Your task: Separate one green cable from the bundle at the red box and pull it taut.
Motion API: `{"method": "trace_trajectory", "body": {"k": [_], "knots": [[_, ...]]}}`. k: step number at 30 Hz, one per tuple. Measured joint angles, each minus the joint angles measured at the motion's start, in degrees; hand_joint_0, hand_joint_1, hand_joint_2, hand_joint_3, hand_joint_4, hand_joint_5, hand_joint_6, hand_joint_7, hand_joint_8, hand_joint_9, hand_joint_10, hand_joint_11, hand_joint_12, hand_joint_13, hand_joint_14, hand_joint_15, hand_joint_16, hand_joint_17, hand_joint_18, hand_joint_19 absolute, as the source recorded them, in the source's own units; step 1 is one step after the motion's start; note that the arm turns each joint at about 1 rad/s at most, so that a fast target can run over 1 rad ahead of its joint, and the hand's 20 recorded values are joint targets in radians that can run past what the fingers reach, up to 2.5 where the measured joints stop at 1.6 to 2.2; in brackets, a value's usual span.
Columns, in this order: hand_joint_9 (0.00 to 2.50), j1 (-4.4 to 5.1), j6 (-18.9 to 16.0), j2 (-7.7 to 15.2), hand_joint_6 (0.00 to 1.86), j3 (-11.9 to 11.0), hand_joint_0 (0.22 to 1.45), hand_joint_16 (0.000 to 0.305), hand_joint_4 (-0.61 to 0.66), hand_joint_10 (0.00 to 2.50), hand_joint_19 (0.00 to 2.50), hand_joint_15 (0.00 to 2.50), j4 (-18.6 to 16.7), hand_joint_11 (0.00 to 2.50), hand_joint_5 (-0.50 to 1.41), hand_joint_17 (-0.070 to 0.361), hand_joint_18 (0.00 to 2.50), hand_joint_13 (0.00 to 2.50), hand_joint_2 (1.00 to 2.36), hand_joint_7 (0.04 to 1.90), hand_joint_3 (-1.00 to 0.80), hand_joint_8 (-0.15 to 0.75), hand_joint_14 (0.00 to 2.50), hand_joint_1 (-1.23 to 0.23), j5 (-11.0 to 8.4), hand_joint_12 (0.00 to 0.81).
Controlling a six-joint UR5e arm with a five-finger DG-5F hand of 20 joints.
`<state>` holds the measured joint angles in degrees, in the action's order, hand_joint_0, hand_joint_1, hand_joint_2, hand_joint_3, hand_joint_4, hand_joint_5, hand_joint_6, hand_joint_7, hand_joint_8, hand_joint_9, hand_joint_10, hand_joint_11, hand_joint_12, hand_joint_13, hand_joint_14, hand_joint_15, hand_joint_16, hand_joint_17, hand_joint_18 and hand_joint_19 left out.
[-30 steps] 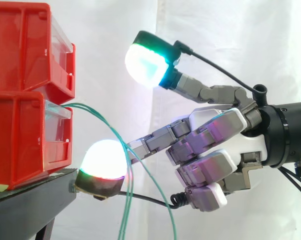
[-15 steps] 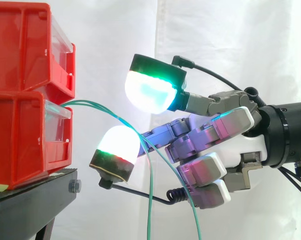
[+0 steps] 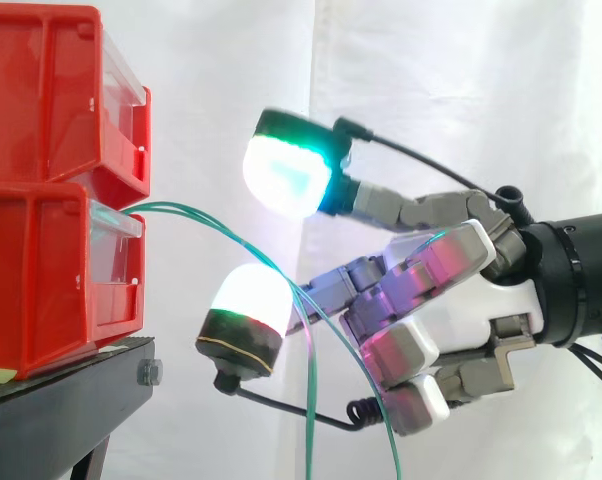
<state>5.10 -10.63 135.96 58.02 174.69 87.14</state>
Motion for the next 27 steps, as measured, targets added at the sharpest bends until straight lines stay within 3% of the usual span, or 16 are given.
{"method": "trace_trajectory", "body": {"k": [5,11,13,14,17,19,22,23,27], "knots": [[1.98,0.15,-2.13,0.00,0.50,0.00,0.76,0.076,0.20,0.01,0.32,0.42,1.37,0.29,0.14,0.172,1.32,1.40,1.02,1.27,-0.31,0.210,0.01,-0.68,-0.35,0.314],[1.99,0.17,-2.45,0.00,0.50,0.03,0.77,0.077,0.18,0.01,0.34,0.44,1.79,0.32,0.14,0.172,1.31,1.41,1.02,1.30,-0.29,0.233,0.02,-0.69,-0.87,0.309],[1.98,0.18,-2.47,0.00,0.50,0.03,0.71,0.079,0.18,0.01,0.29,0.44,1.96,0.31,0.14,0.178,1.33,1.42,1.01,1.31,-0.37,0.228,0.02,-0.65,-1.05,0.302],[1.95,0.18,-2.48,0.00,0.50,0.02,0.58,0.084,0.21,0.01,0.28,0.43,2.04,0.27,0.14,0.188,1.33,1.41,1.01,1.35,-0.43,0.235,0.02,-0.53,-1.09,0.309],[1.97,0.19,-2.51,0.00,0.50,0.03,0.39,0.105,0.25,0.01,0.16,0.33,2.24,0.15,0.14,0.235,1.49,1.45,1.00,1.34,-0.50,0.270,0.01,-0.32,-1.16,0.365],[1.94,0.18,-2.52,0.00,0.50,0.03,0.34,0.110,0.27,0.00,0.13,0.29,2.28,0.08,0.13,0.248,1.52,1.44,1.00,1.32,-0.50,0.290,0.01,-0.23,-1.20,0.377],[1.92,0.18,-2.54,0.00,0.50,0.03,0.35,0.109,0.26,0.00,0.16,0.28,2.31,0.04,0.13,0.245,1.46,1.42,1.00,1.30,-0.50,0.287,0.01,-0.18,-1.50,0.372],[1.90,0.18,-2.54,0.00,0.50,0.03,0.41,0.102,0.23,0.00,0.22,0.30,2.31,0.07,0.14,0.228,1.35,1.38,1.00,1.30,-0.50,0.272,0.01,-0.15,-1.70,0.351],[1.89,0.23,-2.55,0.00,0.50,0.02,0.55,0.083,0.15,0.01,0.31,0.36,2.20,0.13,0.14,0.187,1.16,1.31,1.00,1.31,-0.50,0.223,0.01,-0.26,-2.50,0.304]]}}
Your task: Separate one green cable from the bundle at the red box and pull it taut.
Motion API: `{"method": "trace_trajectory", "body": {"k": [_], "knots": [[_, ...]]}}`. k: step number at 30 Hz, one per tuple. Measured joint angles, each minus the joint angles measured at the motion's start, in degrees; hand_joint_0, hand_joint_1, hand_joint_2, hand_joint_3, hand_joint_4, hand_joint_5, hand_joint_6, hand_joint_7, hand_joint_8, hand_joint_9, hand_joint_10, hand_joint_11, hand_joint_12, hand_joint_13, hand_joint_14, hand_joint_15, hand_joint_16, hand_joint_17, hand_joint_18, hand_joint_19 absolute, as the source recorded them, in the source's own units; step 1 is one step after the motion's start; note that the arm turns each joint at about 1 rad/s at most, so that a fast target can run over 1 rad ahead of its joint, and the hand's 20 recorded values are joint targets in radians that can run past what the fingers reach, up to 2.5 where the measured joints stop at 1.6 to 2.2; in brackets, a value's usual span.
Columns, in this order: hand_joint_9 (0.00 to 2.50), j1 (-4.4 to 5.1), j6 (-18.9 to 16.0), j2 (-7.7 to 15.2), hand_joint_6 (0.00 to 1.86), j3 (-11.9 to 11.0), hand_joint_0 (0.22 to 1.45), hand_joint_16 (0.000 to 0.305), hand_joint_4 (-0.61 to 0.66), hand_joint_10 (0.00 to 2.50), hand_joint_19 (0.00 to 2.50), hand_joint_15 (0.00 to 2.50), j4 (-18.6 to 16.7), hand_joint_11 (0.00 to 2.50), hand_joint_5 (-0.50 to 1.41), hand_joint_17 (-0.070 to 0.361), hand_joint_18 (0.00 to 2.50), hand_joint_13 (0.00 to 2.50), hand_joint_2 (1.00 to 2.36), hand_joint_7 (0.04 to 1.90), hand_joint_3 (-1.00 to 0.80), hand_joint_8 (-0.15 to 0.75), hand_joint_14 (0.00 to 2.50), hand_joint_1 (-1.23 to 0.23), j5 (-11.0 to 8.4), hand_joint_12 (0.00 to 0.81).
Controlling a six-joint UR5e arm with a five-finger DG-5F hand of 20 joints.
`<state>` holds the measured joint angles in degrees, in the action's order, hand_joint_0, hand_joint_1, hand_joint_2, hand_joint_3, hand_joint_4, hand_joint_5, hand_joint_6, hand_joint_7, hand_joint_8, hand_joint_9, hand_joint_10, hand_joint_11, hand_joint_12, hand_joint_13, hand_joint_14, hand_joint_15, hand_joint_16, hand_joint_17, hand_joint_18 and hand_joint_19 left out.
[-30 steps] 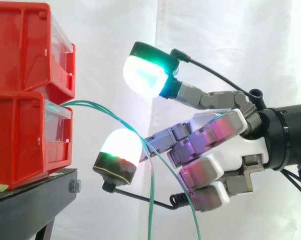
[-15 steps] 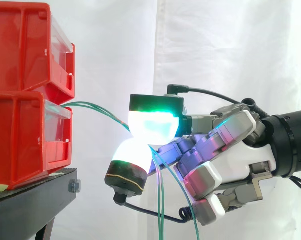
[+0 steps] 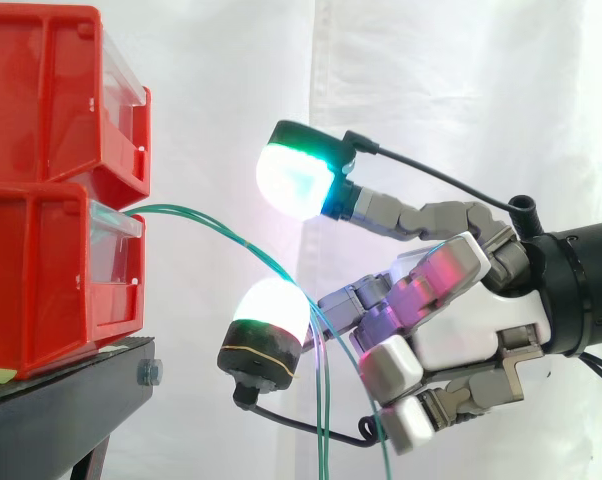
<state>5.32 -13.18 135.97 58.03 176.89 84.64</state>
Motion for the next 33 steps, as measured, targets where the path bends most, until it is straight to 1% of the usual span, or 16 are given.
{"method": "trace_trajectory", "body": {"k": [1,2,3,5,6,9,11,13,17,19,20,21,24,25,29,33], "knots": [[1.89,0.02,0.00,0.00,0.50,0.00,0.56,0.081,0.15,0.01,0.32,0.36,-0.06,0.14,0.14,0.183,1.16,1.31,1.00,1.31,-0.50,0.220,0.01,-0.27,-0.27,0.303],[1.89,0.05,0.00,0.00,0.50,0.00,0.60,0.080,0.14,0.01,0.33,0.36,-0.10,0.16,0.14,0.179,1.14,1.30,1.00,1.31,-0.50,0.213,0.01,-0.35,-0.45,0.297],[1.91,0.07,-0.02,0.00,0.50,-0.01,0.67,0.078,0.12,0.01,0.33,0.37,-0.13,0.19,0.14,0.176,1.13,1.30,1.00,1.30,-0.50,0.217,0.01,-0.50,-0.62,0.298],[1.92,0.10,-0.48,0.00,0.50,-0.06,0.72,0.077,0.12,0.01,0.34,0.37,-0.07,0.21,0.14,0.173,1.13,1.30,1.00,1.29,-0.50,0.215,0.02,-0.60,-1.06,0.297],[1.93,0.11,-0.81,0.00,0.50,-0.07,0.76,0.076,0.12,0.01,0.35,0.38,-0.03,0.23,0.14,0.171,1.12,1.30,1.01,1.29,-0.44,0.217,0.02,-0.67,-1.19,0.300],[1.95,0.11,-3.68,0.00,0.50,-0.15,0.78,0.075,0.12,0.01,0.39,0.42,0.23,0.27,0.14,0.170,1.10,1.31,1.01,1.30,-0.35,0.235,0.01,-0.71,-1.85,0.303],[1.95,0.12,-6.48,0.00,0.50,-0.20,0.79,0.075,0.11,0.01,0.40,0.42,0.56,0.29,0.14,0.169,1.11,1.31,1.02,1.29,-0.33,0.229,0.01,-0.72,-2.11,0.304],[1.95,0.13,-8.55,0.00,0.50,-0.22,0.79,0.075,0.11,0.01,0.41,0.42,0.98,0.30,0.14,0.169,1.11,1.32,1.02,1.30,-0.31,0.231,0.01,-0.73,-2.22,0.301],[1.95,0.13,-9.37,0.00,0.50,-0.27,0.76,0.076,0.09,0.01,0.38,0.42,1.55,0.29,0.14,0.171,1.13,1.33,1.02,1.32,-0.31,0.236,0.01,-0.72,-2.55,0.293],[1.95,0.13,-9.32,0.00,0.50,-0.27,0.69,0.078,0.15,0.01,0.34,0.42,1.68,0.27,0.14,0.176,1.15,1.34,1.01,1.33,-0.38,0.227,0.01,-0.71,-2.92,0.292],[1.93,0.13,-9.20,0.00,0.50,-0.26,0.54,0.084,0.17,0.01,0.33,0.40,1.73,0.24,0.14,0.189,1.17,1.34,1.00,1.36,-0.48,0.234,0.01,-0.62,-3.10,0.308],[1.94,0.13,-8.99,0.00,0.50,-0.26,0.47,0.091,0.19,0.01,0.28,0.37,1.78,0.20,0.14,0.205,1.23,1.36,1.00,1.36,-0.50,0.246,0.01,-0.54,-3.31,0.328],[1.94,0.15,-8.00,0.00,0.50,-0.26,0.37,0.105,0.23,0.01,0.20,0.31,1.77,0.12,0.14,0.235,1.34,1.38,1.00,1.34,-0.50,0.269,0.01,-0.44,-4.02,0.361],[1.93,0.17,-7.59,0.00,0.50,-0.25,0.36,0.106,0.23,0.00,0.20,0.31,1.76,0.11,0.14,0.238,1.35,1.38,1.00,1.33,-0.50,0.276,0.01,-0.43,-4.25,0.365],[1.92,0.36,-4.82,0.00,0.50,-0.23,0.35,0.107,0.24,0.00,0.19,0.30,1.80,0.09,0.14,0.240,1.34,1.38,1.00,1.33,-0.50,0.279,0.01,-0.40,-5.78,0.365],[1.91,0.71,-0.03,0.00,0.50,-0.23,0.39,0.102,0.23,0.00,0.23,0.31,1.75,0.10,0.14,0.230,1.29,1.36,1.00,1.31,-0.50,0.264,0.01,-0.43,-8.22,0.359]]}}
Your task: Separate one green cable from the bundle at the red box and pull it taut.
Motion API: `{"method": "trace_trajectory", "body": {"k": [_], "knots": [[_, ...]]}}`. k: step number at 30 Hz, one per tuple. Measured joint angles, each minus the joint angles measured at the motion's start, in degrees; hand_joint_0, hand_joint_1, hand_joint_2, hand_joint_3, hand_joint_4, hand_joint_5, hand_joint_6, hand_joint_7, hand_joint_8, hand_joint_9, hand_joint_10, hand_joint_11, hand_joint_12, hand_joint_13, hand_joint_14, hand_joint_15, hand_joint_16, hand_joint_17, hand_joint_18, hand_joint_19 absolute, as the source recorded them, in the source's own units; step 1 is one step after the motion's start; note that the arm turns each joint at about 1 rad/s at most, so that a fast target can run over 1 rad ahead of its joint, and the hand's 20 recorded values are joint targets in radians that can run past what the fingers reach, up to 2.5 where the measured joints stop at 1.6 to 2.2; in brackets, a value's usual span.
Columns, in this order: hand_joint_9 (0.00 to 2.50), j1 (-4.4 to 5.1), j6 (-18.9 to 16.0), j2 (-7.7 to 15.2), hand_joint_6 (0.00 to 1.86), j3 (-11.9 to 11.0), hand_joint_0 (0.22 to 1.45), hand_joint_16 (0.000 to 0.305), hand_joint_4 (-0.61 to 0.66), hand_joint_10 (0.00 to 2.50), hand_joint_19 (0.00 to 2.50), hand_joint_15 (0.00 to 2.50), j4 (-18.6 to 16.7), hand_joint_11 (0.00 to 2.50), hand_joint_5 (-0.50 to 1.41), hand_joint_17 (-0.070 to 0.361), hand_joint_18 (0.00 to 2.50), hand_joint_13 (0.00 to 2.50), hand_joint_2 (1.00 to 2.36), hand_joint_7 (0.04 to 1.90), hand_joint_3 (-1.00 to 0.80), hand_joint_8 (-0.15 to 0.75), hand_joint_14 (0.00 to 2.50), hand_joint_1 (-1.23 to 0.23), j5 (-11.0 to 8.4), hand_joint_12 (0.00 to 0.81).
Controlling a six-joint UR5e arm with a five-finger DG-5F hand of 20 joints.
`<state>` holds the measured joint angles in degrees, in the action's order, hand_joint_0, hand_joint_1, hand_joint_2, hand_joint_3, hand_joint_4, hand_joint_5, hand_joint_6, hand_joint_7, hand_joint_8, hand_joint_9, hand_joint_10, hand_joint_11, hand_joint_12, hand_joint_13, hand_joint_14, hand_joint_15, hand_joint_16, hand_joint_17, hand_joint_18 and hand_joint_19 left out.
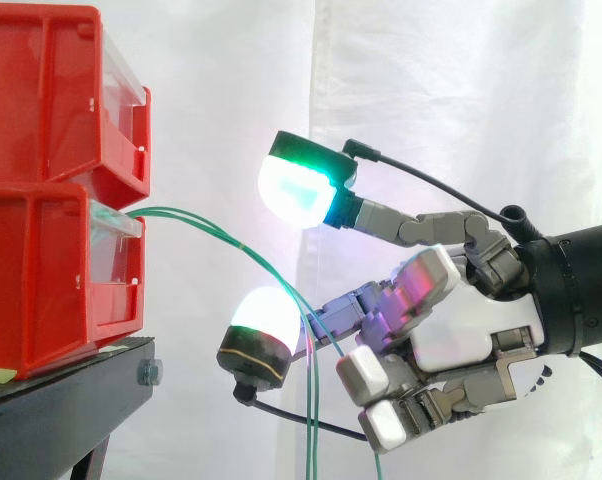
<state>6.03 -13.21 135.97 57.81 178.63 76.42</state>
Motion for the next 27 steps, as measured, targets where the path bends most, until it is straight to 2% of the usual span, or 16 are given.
{"method": "trace_trajectory", "body": {"k": [5,7,9,11,13,16,17,21,27], "knots": [[1.90,0.20,5.54,-0.01,0.50,-0.02,0.46,0.093,0.17,0.01,0.29,0.34,-0.22,0.16,0.14,0.209,1.19,1.32,1.00,1.31,-0.50,0.251,0.01,-0.42,-2.99,0.331],[1.90,0.24,6.76,0.00,0.50,-0.02,0.53,0.085,0.15,0.01,0.33,0.37,-0.56,0.19,0.14,0.191,1.13,1.30,1.00,1.31,-0.50,0.233,0.01,-0.44,-3.48,0.308],[1.90,0.29,7.84,-0.02,0.50,-0.03,0.63,0.079,0.12,0.01,0.35,0.38,-1.13,0.23,0.14,0.178,1.08,1.28,1.00,1.30,-0.50,0.222,0.02,-0.58,-3.76,0.296],[1.90,0.34,8.65,-0.02,0.50,-0.04,0.64,0.079,0.11,0.01,0.35,0.39,-1.69,0.24,0.14,0.178,1.07,1.28,1.00,1.30,-0.50,0.219,0.01,-0.59,-3.85,0.296],[1.90,0.36,9.14,-0.04,0.50,-0.07,0.61,0.079,0.11,0.01,0.34,0.39,-2.07,0.23,0.14,0.178,1.07,1.28,1.00,1.31,-0.50,0.220,0.01,-0.57,-3.89,0.293],[1.92,0.40,9.42,-0.05,0.50,-0.21,0.50,0.086,0.16,0.01,0.31,0.37,-2.32,0.20,0.14,0.194,1.14,1.32,1.00,1.33,-0.50,0.232,0.01,-0.45,-3.93,0.309],[1.93,0.43,9.45,-0.05,0.50,-0.27,0.45,0.093,0.19,0.01,0.27,0.34,-2.35,0.16,0.14,0.209,1.20,1.35,1.00,1.34,-0.50,0.248,0.01,-0.35,-3.95,0.330],[1.91,0.66,9.46,-0.06,0.51,-0.35,0.38,0.103,0.27,0.00,0.22,0.29,-2.40,0.07,0.13,0.232,1.27,1.36,1.00,1.27,-0.50,0.269,0.01,-0.20,-3.98,0.363],[1.85,0.96,10.53,-0.02,0.51,-0.38,0.35,0.108,0.32,0.00,0.19,0.29,-2.89,0.05,0.11,0.243,1.28,1.33,1.00,1.18,-0.50,0.284,0.01,-0.15,-4.02,0.378]]}}
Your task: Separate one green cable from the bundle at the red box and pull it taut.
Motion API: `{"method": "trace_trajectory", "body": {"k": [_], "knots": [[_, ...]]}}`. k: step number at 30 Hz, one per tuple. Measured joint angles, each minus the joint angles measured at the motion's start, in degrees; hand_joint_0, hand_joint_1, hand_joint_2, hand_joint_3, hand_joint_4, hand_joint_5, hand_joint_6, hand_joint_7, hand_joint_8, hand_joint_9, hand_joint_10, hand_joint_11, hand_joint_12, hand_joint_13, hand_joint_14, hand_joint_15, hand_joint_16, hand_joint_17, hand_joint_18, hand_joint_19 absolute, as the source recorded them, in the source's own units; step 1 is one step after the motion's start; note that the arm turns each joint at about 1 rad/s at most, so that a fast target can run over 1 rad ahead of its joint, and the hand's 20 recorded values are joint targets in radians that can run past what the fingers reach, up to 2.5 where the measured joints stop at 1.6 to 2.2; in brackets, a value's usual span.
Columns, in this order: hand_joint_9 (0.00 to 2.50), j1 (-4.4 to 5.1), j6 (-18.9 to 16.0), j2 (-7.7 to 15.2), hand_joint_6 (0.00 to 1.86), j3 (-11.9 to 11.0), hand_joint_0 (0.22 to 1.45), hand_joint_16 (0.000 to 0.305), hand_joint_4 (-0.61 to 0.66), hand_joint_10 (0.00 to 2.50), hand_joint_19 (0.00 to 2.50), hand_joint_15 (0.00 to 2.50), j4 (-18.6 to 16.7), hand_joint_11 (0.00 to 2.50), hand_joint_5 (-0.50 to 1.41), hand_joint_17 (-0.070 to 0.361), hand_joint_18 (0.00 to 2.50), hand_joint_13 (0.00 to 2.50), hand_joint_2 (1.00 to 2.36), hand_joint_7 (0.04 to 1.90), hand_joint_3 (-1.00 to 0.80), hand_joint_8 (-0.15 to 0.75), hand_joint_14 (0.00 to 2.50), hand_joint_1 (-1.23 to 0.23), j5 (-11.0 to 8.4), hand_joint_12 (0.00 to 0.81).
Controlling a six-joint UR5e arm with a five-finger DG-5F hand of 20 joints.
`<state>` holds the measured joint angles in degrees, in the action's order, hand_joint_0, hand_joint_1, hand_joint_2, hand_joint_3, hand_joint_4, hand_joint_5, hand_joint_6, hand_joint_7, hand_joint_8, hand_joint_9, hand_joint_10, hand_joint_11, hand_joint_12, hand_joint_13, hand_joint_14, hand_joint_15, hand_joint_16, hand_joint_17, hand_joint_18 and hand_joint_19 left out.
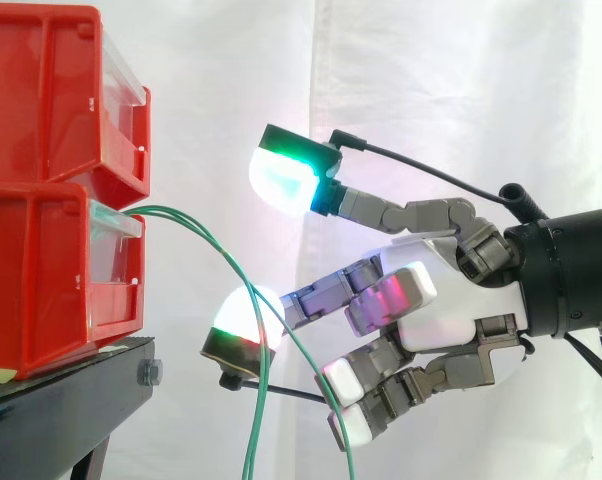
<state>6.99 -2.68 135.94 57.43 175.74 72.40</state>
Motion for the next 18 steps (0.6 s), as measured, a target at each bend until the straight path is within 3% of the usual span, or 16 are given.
{"method": "trace_trajectory", "body": {"k": [4,8,18], "knots": [[1.85,0.57,4.35,0.02,0.51,0.01,0.35,0.109,0.32,0.00,0.19,0.28,-1.69,0.05,0.11,0.245,1.27,1.31,1.00,1.17,-0.50,0.279,0.01,-0.15,-0.56,0.379],[1.84,1.32,8.45,0.02,0.51,0.02,0.35,0.109,0.32,0.00,0.19,0.28,-4.11,0.05,0.11,0.244,1.26,1.31,1.00,1.17,-0.50,0.279,0.01,-0.17,-2.38,0.380],[1.84,3.30,9.78,0.02,0.51,-0.02,0.35,0.108,0.31,0.00,0.20,0.29,-6.22,0.06,0.11,0.243,1.25,1.31,1.00,1.17,-0.50,0.285,0.01,-0.24,-5.14,0.382]]}}
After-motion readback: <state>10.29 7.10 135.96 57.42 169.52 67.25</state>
